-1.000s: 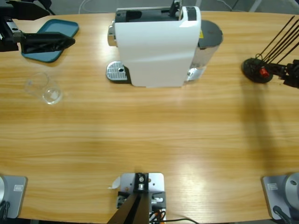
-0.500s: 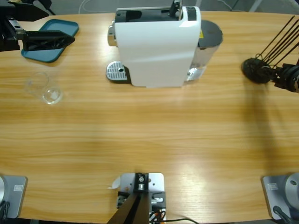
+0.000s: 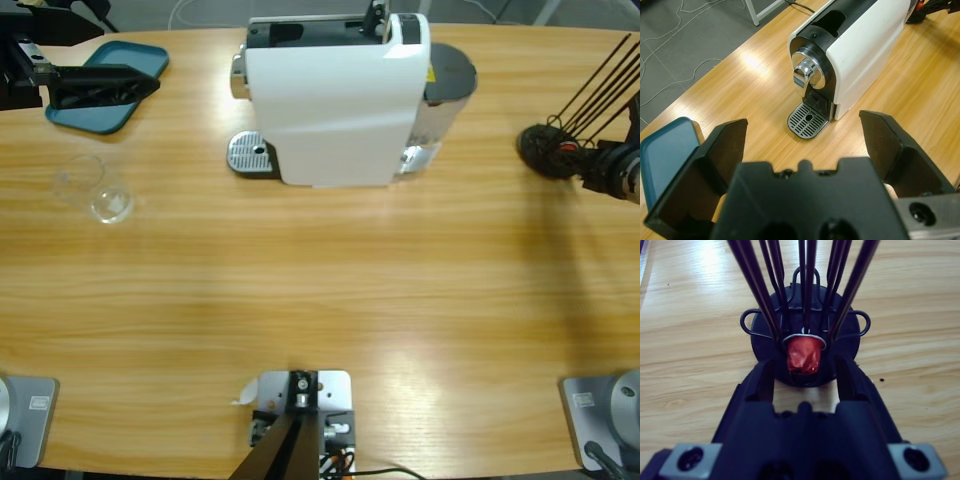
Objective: Pour coffee
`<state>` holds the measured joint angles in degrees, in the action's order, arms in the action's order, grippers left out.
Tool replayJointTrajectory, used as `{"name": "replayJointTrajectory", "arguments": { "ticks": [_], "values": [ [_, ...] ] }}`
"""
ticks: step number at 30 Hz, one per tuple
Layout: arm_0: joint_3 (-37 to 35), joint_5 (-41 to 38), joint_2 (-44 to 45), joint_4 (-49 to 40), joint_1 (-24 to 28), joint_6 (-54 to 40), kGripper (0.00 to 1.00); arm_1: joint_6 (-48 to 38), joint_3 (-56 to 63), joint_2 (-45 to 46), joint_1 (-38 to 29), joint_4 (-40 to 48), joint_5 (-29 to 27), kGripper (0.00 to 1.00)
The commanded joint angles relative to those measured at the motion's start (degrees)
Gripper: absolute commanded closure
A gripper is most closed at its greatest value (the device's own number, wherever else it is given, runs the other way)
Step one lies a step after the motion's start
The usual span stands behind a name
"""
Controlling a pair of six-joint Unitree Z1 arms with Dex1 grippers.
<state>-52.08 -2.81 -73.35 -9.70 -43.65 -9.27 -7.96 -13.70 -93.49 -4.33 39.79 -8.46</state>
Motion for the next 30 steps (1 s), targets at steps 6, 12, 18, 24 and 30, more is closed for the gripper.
{"name": "replayJointTrajectory", "arguments": {
  "ticks": [6,12,18,24,30],
  "values": [
    [1.5,0.5,-2.4,0.6,-0.6,1.9,0.032,0.7,1.7,-3.3,1.2,2.8,0.0,0.657],
    [1.6,0.5,-2.2,0.6,-0.6,2.1,0.032,0.7,1.7,-3.3,1.2,3.0,-0.2,0.76],
    [1.6,0.4,-2.3,0.6,-0.6,2.4,0.032,0.7,1.8,-3.1,1.3,4.0,-0.2,0.911],
    [1.9,0.4,-2.2,0.6,-0.6,2.4,0.032,0.7,2.1,-3.0,1.3,4.4,-0.4,0.992],
    [2.3,0.4,-2.1,0.6,-0.6,2.7,0.032,1.9,0.9,5.5,1.3,0.8,-2.0,1.0]
  ]
}}
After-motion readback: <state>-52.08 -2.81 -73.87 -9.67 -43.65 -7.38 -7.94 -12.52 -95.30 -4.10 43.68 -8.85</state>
